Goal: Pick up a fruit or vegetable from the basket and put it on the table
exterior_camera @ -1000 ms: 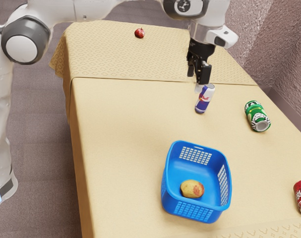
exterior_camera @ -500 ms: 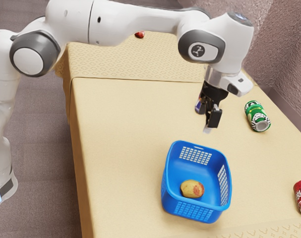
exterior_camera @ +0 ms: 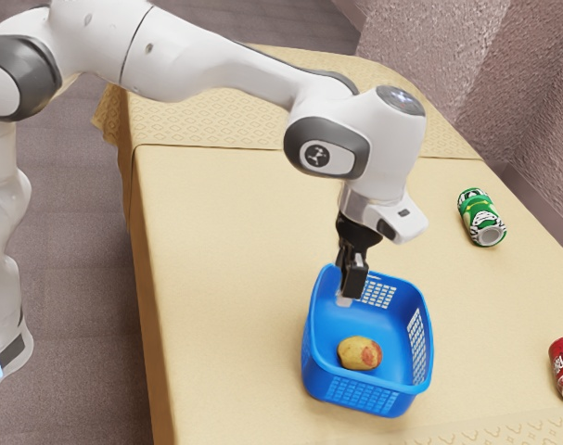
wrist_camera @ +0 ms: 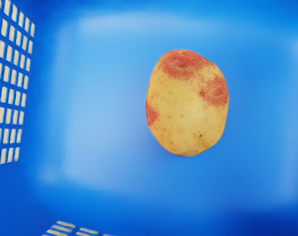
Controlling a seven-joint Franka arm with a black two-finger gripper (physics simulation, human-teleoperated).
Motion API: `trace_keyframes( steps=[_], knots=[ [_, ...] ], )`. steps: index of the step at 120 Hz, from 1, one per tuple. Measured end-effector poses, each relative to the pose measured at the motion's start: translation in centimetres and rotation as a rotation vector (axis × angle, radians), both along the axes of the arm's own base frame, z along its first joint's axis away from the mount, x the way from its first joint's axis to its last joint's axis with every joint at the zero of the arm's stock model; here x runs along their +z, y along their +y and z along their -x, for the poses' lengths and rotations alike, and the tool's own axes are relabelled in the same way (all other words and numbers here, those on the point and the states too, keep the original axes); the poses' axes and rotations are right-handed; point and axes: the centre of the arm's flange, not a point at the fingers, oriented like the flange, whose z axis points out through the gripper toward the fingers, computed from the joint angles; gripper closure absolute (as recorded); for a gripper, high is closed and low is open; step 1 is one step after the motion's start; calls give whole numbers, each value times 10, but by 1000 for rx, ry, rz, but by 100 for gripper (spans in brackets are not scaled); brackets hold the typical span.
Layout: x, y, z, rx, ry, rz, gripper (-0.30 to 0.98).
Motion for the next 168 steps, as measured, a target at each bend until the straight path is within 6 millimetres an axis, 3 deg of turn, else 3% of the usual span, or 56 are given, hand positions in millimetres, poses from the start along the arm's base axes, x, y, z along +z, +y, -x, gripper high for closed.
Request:
trace_keyframes(
  steps=[16,71,92,118,156,168],
  knots=[
    [-17,-16,-22,-9,-2,13,0],
    [-80,-32,-46,-3,37,34,0],
    [-93,-38,-49,-2,41,48,0],
    [-96,-39,-51,1,36,58,0],
    [-121,-39,-54,7,69,51,0],
    [-124,-40,-55,10,73,54,16]
  ],
)
